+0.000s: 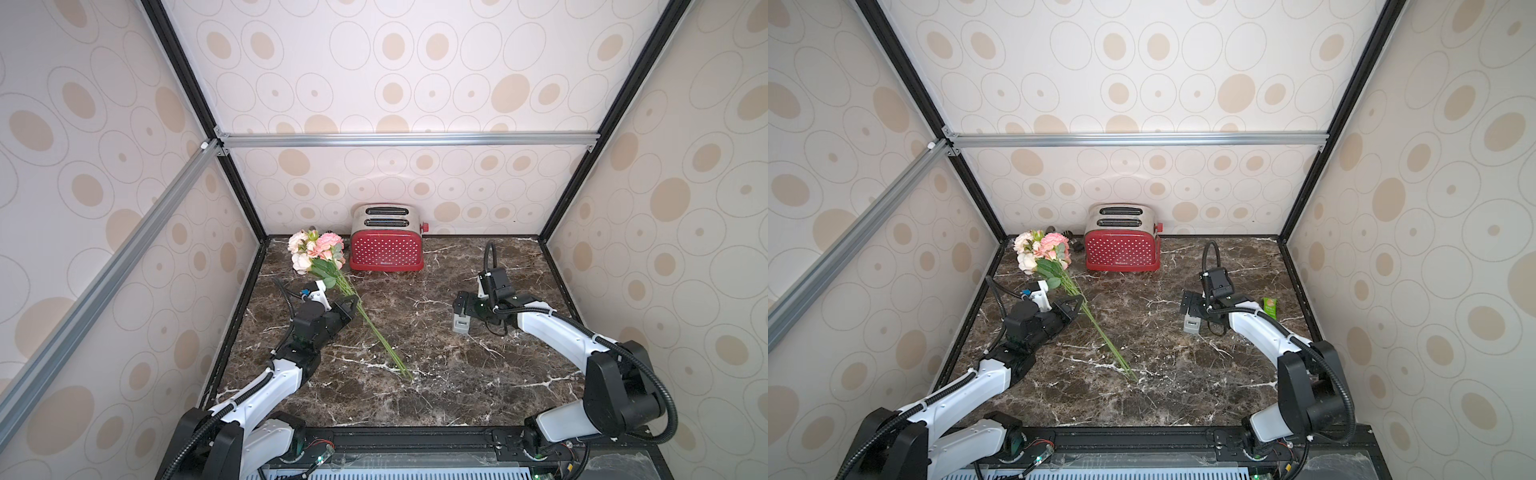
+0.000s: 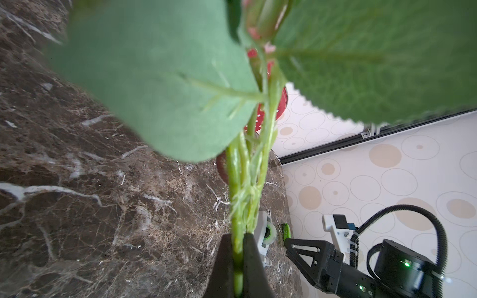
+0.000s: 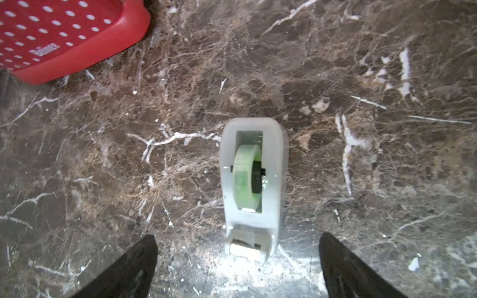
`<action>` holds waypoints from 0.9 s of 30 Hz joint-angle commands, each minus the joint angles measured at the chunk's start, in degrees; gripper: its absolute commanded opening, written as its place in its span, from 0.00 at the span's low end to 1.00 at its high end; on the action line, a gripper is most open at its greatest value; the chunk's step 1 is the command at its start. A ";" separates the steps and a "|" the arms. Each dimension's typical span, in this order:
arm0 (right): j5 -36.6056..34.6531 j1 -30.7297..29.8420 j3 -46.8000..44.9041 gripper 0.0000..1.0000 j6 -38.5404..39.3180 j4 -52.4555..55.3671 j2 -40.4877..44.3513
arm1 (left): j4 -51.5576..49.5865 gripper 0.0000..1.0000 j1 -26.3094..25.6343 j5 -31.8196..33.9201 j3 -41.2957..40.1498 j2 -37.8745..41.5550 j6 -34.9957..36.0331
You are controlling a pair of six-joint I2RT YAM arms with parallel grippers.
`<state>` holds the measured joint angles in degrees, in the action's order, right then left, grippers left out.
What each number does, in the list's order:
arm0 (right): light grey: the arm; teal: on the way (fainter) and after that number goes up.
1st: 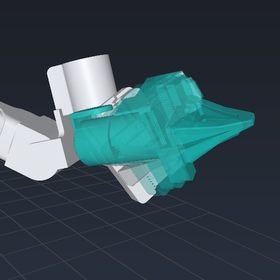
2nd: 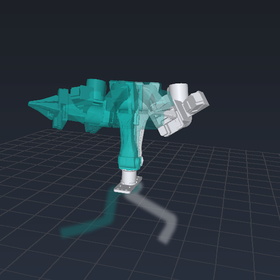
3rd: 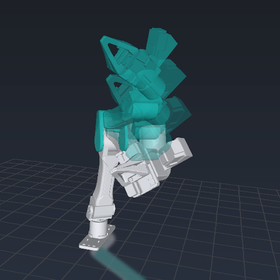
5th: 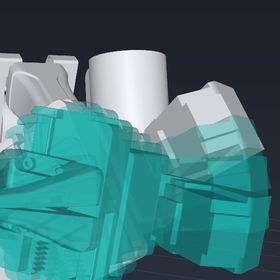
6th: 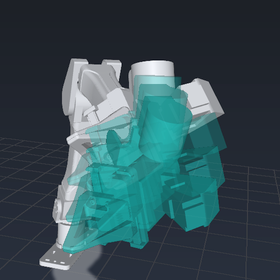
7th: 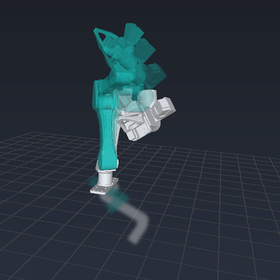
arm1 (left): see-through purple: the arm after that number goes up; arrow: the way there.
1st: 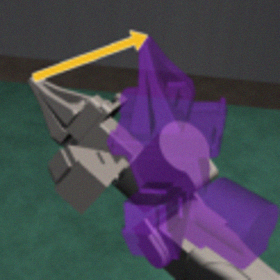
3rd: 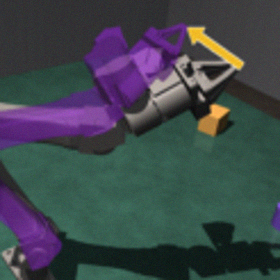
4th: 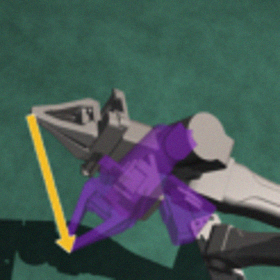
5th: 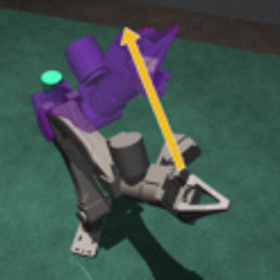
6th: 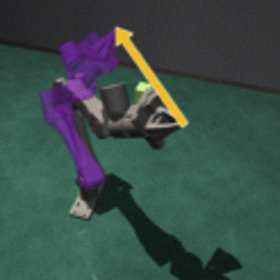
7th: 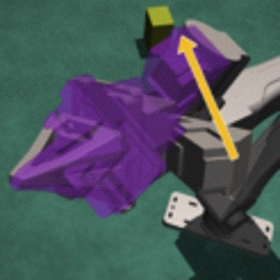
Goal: Wrap bouquets with tape
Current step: Adjust the Tape Cutter at the center of the board.
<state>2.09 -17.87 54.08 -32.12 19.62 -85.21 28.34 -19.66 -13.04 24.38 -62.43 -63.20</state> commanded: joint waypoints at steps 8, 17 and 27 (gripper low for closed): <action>7.37 -1.82 2.22 1.00 -5.56 -5.57 -8.93 | 5.44 0.00 -0.38 -1.06 0.27 -1.48 -1.23; 7.67 -5.51 5.54 1.00 -7.47 -6.72 -13.26 | 6.40 0.00 -1.11 0.34 -0.39 -2.27 -3.08; 5.97 -5.27 4.05 0.99 -11.07 -6.17 -7.78 | 9.98 0.00 -7.53 8.32 -2.64 -3.77 -11.57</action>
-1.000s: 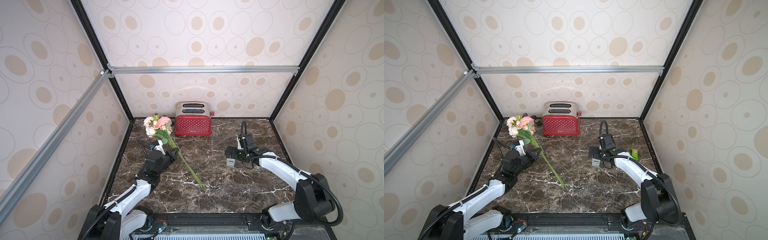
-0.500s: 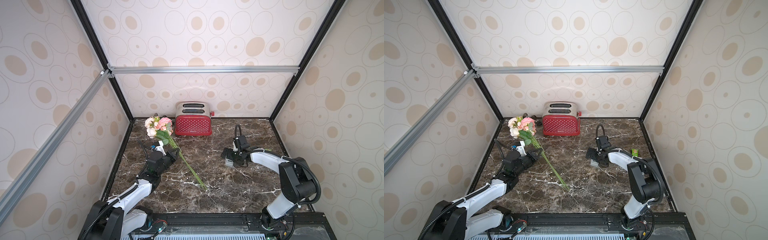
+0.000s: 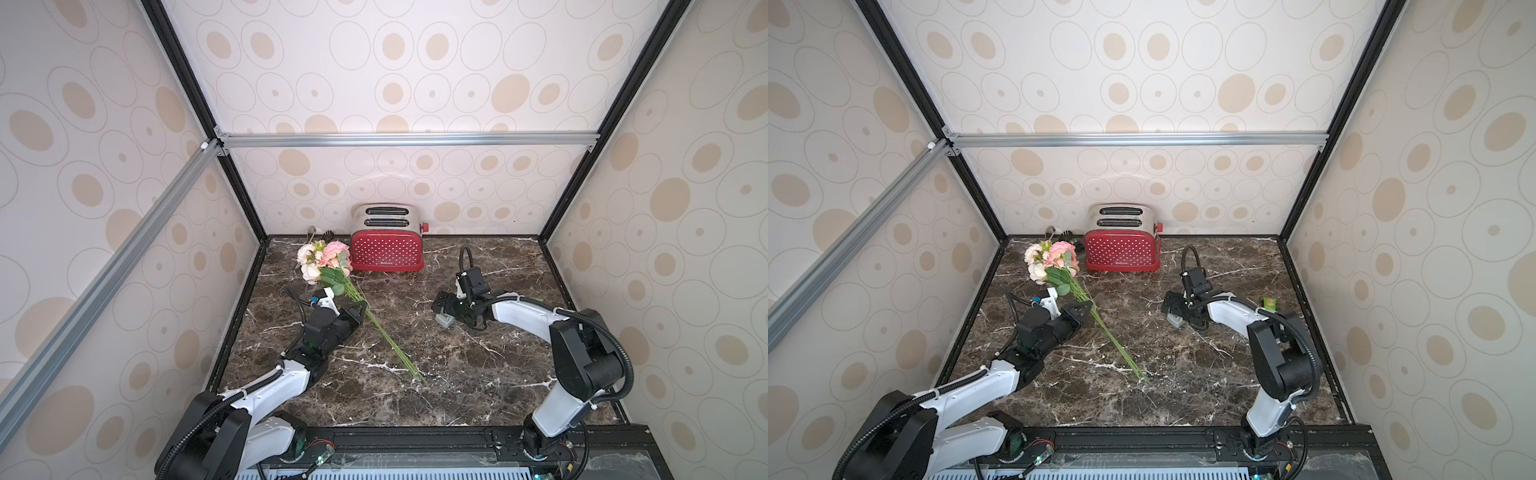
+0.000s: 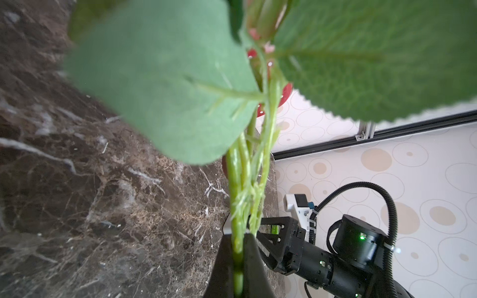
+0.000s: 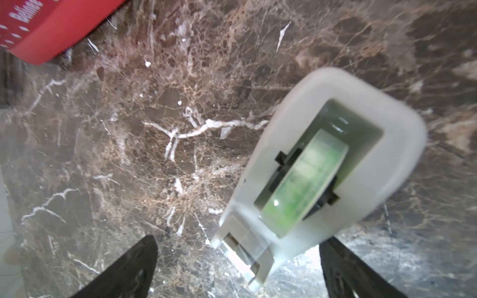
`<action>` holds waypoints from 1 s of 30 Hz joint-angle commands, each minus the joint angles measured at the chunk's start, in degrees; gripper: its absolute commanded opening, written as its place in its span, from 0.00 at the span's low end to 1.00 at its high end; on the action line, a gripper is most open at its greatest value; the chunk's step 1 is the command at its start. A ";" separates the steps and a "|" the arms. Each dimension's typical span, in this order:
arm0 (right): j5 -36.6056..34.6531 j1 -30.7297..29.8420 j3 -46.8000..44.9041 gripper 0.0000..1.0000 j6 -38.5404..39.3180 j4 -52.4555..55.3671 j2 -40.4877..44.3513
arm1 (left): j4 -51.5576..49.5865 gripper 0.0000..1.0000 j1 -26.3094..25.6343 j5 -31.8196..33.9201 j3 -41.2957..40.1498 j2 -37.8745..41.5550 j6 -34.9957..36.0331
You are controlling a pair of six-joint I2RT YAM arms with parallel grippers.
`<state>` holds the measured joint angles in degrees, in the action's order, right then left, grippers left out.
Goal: Wrap bouquets with tape
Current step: Adjust the Tape Cutter at the center of the board, then pull the tape from the tape cutter.
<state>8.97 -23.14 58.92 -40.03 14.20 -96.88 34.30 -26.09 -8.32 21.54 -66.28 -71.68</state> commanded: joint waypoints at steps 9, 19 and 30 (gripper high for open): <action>-0.84 0.11 -12.74 0.55 -18.73 -18.42 8.58 | 1.22 0.00 -1.42 2.75 1.40 0.51 -1.11; -3.90 -0.24 -19.38 0.39 -25.88 -28.73 7.32 | -0.90 0.00 -1.43 0.09 3.77 -0.59 1.54; -4.13 -0.17 -19.37 0.35 -26.59 -31.51 4.45 | -1.34 0.00 -1.43 -0.27 4.04 -0.50 1.81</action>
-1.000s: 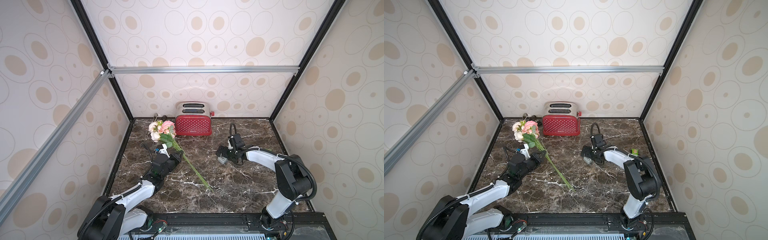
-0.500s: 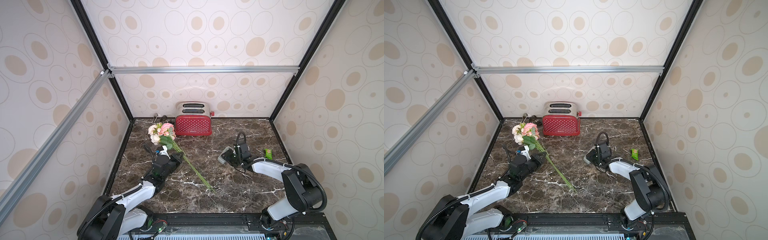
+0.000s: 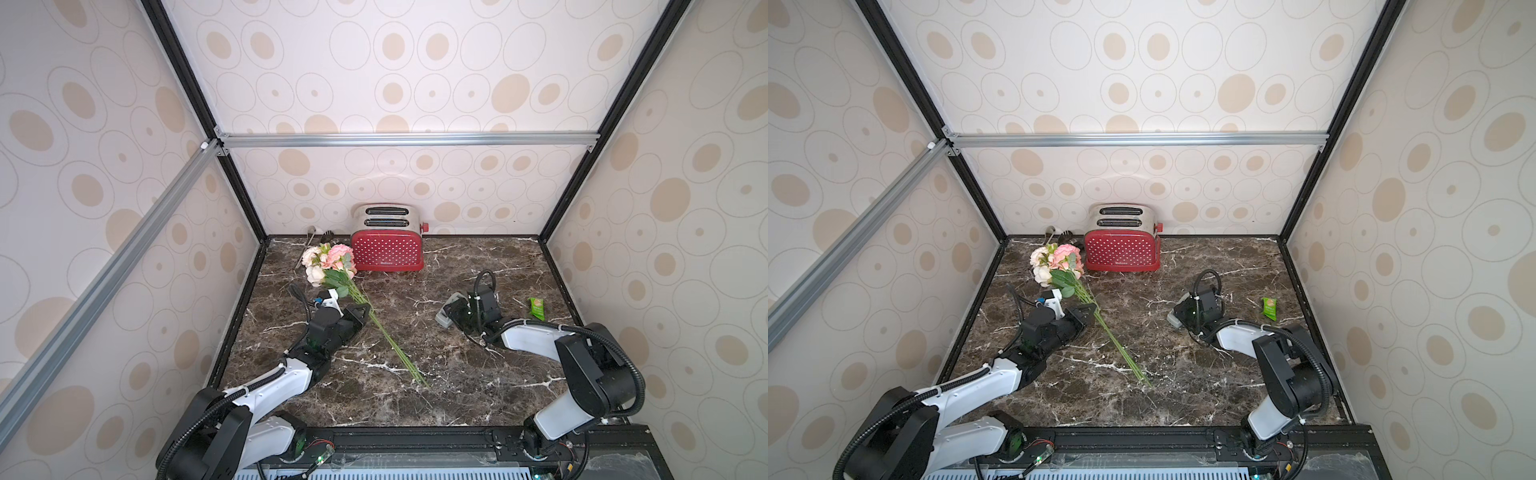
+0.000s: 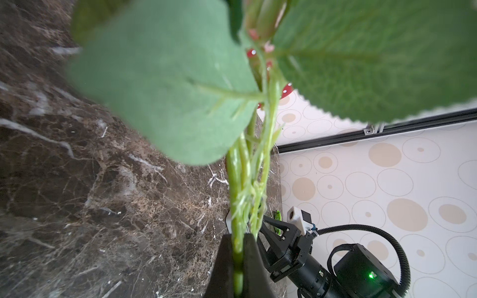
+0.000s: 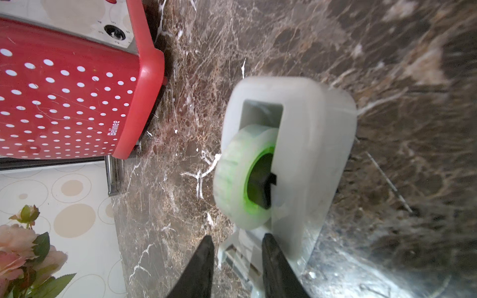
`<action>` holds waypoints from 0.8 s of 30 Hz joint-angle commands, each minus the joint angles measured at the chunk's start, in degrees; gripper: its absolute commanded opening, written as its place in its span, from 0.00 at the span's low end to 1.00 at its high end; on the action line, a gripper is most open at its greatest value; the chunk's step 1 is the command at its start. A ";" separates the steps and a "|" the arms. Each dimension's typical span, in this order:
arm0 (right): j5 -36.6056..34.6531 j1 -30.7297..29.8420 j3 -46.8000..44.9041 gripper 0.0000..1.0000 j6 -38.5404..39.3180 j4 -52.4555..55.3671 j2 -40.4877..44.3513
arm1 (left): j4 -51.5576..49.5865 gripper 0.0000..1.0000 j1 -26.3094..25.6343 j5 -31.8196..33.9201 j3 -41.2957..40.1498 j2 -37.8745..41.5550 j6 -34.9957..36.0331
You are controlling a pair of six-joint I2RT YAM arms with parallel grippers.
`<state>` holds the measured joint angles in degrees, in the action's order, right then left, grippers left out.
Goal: Wrap bouquets with tape
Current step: Pull the tape from the tape cutter.
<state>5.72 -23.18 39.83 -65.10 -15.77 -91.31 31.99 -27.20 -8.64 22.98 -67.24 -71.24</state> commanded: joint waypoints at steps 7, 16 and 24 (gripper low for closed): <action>-0.27 -0.03 -0.67 0.23 -2.28 -3.57 -2.12 | 0.72 0.00 -0.30 0.29 2.53 0.74 1.45; -0.18 0.06 -2.47 0.14 -3.10 -4.97 -0.57 | 0.71 0.00 -0.31 0.38 2.59 0.61 1.46; 0.20 0.15 -2.23 0.00 -2.42 -4.82 0.97 | 0.80 0.00 -0.35 0.21 2.51 0.22 1.21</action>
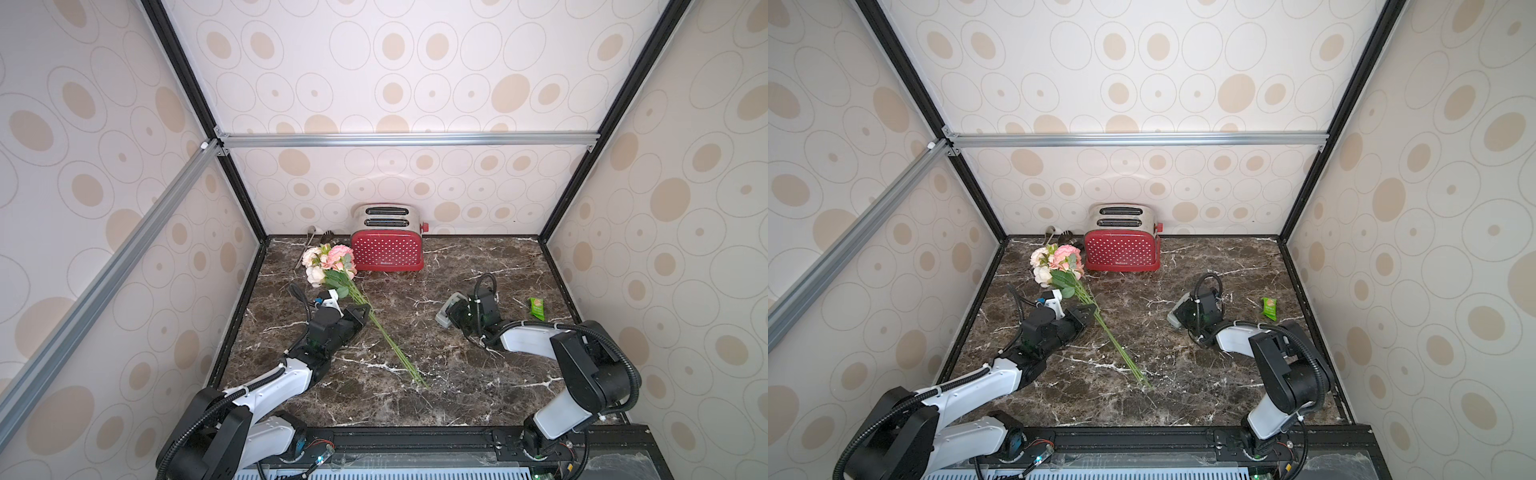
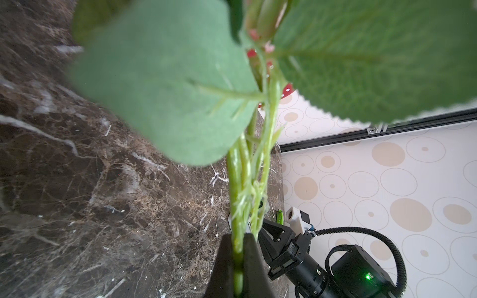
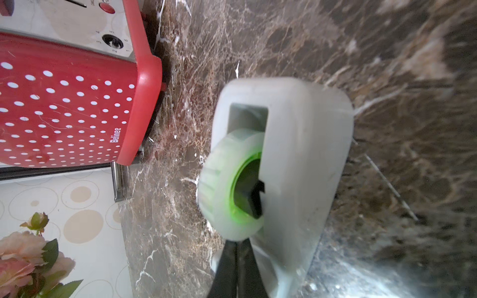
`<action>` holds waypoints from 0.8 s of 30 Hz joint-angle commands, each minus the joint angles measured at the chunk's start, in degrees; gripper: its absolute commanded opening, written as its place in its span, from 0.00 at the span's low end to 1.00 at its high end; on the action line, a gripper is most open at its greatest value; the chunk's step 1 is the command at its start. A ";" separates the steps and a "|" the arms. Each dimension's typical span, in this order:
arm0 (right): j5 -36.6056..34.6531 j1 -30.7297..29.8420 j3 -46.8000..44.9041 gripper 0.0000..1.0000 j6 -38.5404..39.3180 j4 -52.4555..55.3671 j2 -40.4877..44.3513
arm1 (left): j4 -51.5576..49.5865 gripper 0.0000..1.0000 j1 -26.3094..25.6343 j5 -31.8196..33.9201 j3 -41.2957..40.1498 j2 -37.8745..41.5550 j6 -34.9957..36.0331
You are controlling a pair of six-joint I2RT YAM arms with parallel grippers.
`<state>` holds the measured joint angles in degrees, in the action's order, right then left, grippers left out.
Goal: Wrap bouquets with tape
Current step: Pull the tape from the tape cutter.
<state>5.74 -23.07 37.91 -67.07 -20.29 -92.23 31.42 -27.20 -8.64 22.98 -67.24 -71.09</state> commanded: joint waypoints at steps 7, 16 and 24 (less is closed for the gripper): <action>3.40 1.07 1.65 0.00 0.19 -0.92 3.91 | 1.80 0.00 -0.31 0.34 2.18 -0.08 0.43; 6.73 2.49 3.46 0.00 -1.22 -1.21 4.48 | 2.67 0.00 -0.40 0.38 1.89 -0.75 -0.17; 9.26 3.60 4.39 0.00 -1.86 -2.21 2.67 | 5.24 0.00 -0.39 2.08 1.54 -3.58 -2.94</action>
<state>12.93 -19.81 40.25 -67.75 -19.70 -89.23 32.60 -27.24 -8.25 22.98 -69.67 -72.07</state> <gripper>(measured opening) 0.048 0.067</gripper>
